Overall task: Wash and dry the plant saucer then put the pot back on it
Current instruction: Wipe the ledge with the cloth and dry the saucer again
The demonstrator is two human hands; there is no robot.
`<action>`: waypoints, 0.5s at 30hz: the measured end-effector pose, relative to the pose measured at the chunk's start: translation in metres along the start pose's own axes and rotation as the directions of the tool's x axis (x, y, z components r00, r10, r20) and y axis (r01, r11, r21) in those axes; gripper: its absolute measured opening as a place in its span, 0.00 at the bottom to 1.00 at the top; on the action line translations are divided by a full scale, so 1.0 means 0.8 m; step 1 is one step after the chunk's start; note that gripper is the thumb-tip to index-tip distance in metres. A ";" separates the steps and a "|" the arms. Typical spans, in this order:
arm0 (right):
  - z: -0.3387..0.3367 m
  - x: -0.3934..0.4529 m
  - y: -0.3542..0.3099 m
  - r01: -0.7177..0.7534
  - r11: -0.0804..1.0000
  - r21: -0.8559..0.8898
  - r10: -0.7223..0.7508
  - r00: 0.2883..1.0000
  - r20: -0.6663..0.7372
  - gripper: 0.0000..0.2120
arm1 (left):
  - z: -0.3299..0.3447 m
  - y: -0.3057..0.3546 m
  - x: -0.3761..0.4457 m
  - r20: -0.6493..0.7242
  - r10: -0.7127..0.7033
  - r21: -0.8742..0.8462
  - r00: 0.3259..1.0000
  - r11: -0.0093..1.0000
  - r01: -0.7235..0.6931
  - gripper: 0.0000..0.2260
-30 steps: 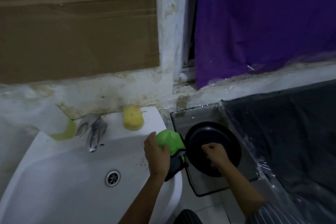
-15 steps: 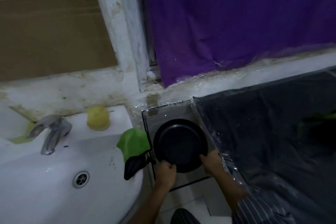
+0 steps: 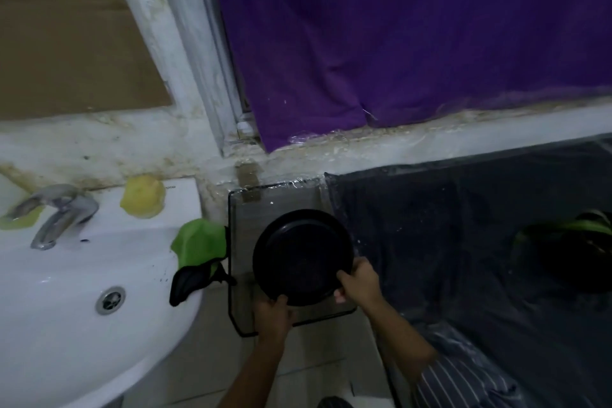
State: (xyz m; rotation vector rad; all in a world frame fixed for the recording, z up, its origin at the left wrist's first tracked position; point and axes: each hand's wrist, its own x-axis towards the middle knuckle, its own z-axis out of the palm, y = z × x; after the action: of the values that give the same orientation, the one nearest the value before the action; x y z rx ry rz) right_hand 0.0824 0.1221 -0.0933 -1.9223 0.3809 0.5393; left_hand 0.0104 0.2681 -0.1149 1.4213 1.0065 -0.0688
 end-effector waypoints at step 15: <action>-0.107 -0.040 0.071 0.035 0.978 0.204 -0.009 0.992 -0.126 0.13 | 0.046 -0.016 -0.093 0.096 0.266 -0.116 0.959 0.960 -0.254 0.19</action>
State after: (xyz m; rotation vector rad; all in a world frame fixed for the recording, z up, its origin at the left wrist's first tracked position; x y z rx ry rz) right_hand 0.0437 0.0215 -0.0910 -1.7622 0.4765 0.3513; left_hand -0.0231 0.1968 -0.0859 1.4279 0.7150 0.0959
